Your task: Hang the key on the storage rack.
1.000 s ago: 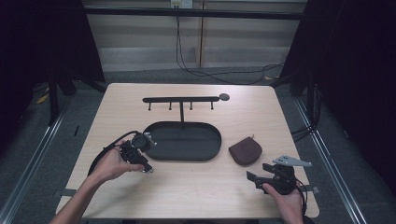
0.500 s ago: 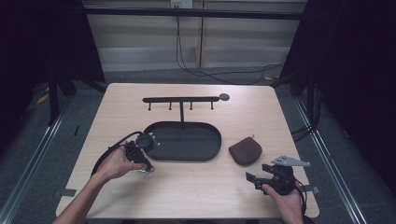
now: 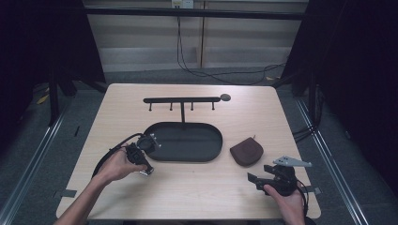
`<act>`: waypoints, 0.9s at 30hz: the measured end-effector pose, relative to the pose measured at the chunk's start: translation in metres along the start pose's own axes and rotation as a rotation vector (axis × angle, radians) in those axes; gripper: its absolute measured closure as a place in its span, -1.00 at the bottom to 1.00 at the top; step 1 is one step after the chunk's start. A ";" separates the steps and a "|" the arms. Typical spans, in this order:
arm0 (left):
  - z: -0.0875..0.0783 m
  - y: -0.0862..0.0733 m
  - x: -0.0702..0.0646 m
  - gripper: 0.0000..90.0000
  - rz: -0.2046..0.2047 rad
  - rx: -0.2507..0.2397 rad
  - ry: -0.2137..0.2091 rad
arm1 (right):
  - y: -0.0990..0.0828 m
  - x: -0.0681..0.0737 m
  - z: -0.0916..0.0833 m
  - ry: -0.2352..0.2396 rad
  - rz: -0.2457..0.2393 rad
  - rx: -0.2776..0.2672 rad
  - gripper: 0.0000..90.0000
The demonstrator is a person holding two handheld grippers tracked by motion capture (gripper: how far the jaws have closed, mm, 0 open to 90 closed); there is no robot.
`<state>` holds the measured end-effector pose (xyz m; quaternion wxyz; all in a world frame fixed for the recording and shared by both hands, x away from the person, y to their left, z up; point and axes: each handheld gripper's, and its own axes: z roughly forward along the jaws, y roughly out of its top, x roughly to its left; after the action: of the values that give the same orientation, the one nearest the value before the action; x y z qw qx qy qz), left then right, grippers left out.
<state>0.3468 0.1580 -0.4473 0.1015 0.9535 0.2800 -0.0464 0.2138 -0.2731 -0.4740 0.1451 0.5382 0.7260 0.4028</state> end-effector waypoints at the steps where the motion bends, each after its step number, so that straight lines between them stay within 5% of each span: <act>1: -0.002 0.000 0.001 0.98 0.001 -0.001 -0.002 | 0.000 0.000 0.000 0.000 0.000 -0.001 -0.58; 10: -0.016 -0.005 0.002 0.98 -0.024 -0.017 -0.020 | 0.000 0.000 0.001 -0.001 0.002 0.007 -0.58; 19: -0.037 -0.004 -0.002 0.98 -0.030 -0.002 0.060 | 0.000 0.000 0.001 -0.001 0.005 0.007 -0.58; 27: -0.049 -0.006 -0.001 0.98 -0.032 0.013 0.084 | 0.000 -0.001 0.001 0.000 0.007 0.008 -0.58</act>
<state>0.3440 0.1727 -0.4001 0.0826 0.9507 0.2987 -0.0097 0.2146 -0.2734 -0.4746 0.1417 0.5412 0.7257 0.4005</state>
